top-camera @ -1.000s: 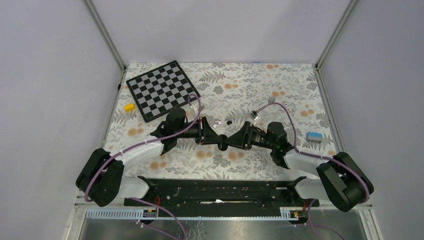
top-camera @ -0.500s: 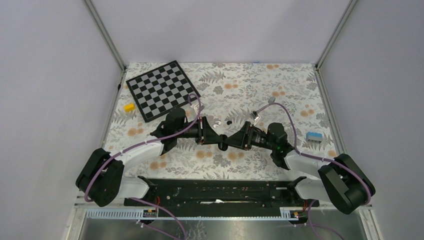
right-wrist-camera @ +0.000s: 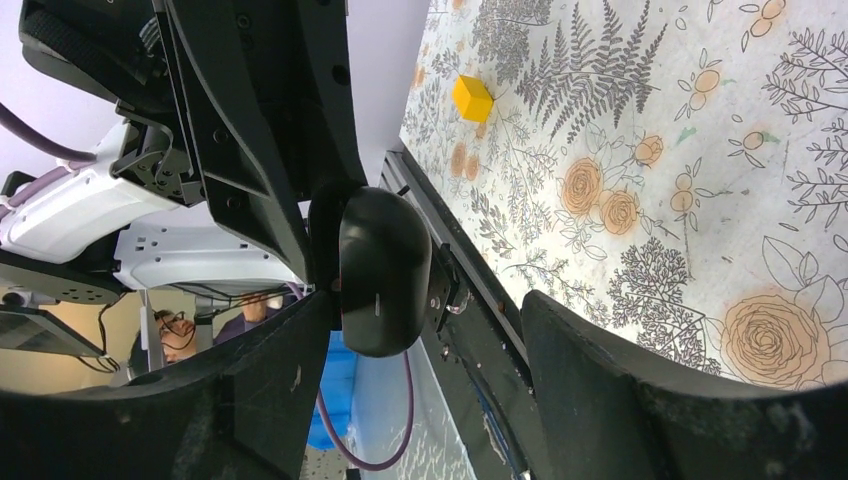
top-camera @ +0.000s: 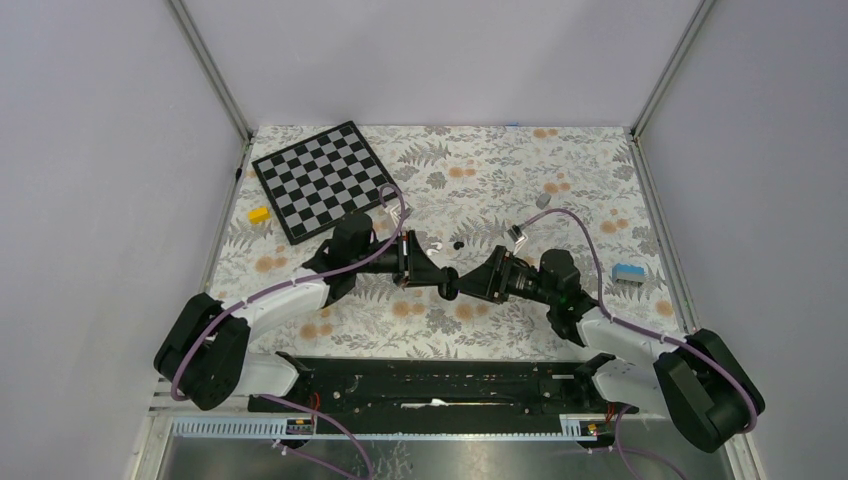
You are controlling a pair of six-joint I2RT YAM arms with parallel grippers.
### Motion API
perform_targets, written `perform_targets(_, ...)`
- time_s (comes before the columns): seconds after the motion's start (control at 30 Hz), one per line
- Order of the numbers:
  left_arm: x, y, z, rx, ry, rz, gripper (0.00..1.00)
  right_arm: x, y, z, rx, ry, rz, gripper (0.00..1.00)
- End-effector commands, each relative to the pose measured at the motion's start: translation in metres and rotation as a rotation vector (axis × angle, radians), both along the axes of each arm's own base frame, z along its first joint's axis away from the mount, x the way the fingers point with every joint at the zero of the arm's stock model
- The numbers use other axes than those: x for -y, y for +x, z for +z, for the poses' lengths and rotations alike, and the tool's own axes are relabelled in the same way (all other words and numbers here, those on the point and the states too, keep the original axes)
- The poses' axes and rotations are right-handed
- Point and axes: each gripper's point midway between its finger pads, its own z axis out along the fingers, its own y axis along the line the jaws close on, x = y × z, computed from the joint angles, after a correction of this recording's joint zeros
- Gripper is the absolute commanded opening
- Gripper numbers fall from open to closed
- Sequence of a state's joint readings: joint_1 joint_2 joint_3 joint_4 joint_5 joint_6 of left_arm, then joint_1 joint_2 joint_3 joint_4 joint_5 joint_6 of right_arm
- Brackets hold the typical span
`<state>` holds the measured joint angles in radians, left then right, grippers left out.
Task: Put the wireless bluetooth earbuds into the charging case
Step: Open the charging case.
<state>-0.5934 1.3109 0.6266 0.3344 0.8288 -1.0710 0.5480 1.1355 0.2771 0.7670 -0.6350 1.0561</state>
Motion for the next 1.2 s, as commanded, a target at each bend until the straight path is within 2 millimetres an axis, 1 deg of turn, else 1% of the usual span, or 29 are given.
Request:
perform_targets(0.0, 0.005, 0.006, 0.024, 0.099, -0.046, -0.023, 0.0, -0.001, 0.004, 0.018, 0.064, 0.008, -0.014, 0.78)
perform_targets(0.17, 0.004, 0.005, 0.022, 0.1, -0.034, -0.028, 0.0, -0.001, -0.001, 0.031, 0.095, 0.029, 0.007, 0.85)
perform_targets(0.23, 0.004, 0.004, 0.023, 0.102, -0.032, -0.029, 0.0, -0.001, -0.003, 0.034, 0.105, 0.03, 0.017, 0.86)
perform_targets(0.4, 0.004, 0.005, 0.023, 0.109, -0.029, -0.029, 0.0, -0.004, 0.0, 0.039, 0.119, 0.022, 0.031, 0.86)
perform_targets(0.53, 0.005, 0.005, 0.027, 0.117, -0.041, -0.035, 0.0, -0.009, 0.003, 0.039, 0.118, 0.016, 0.047, 0.85)
perform_targets(0.67, 0.005, 0.003, 0.029, 0.12, -0.055, -0.05, 0.0, -0.011, 0.007, 0.032, 0.1, 0.008, 0.038, 0.81)
perform_targets(0.73, 0.006, 0.002, 0.032, 0.123, -0.069, -0.054, 0.0, -0.012, 0.008, 0.029, 0.081, 0.013, 0.038, 0.77)
perform_targets(0.83, 0.007, 0.002, 0.033, 0.124, -0.077, -0.058, 0.0, -0.014, 0.008, 0.03, 0.07, 0.028, 0.04, 0.63)
perform_targets(0.87, 0.007, 0.002, 0.033, 0.123, -0.077, -0.058, 0.0, -0.014, 0.009, 0.029, 0.067, 0.029, 0.04, 0.61)
perform_targets(1.0, 0.007, 0.002, 0.032, 0.121, -0.078, -0.061, 0.0, -0.014, 0.009, 0.027, 0.064, 0.025, 0.04, 0.58)
perform_targets(1.17, 0.007, 0.002, 0.031, 0.12, -0.078, -0.06, 0.0, -0.015, 0.008, 0.025, 0.058, 0.023, 0.046, 0.5)
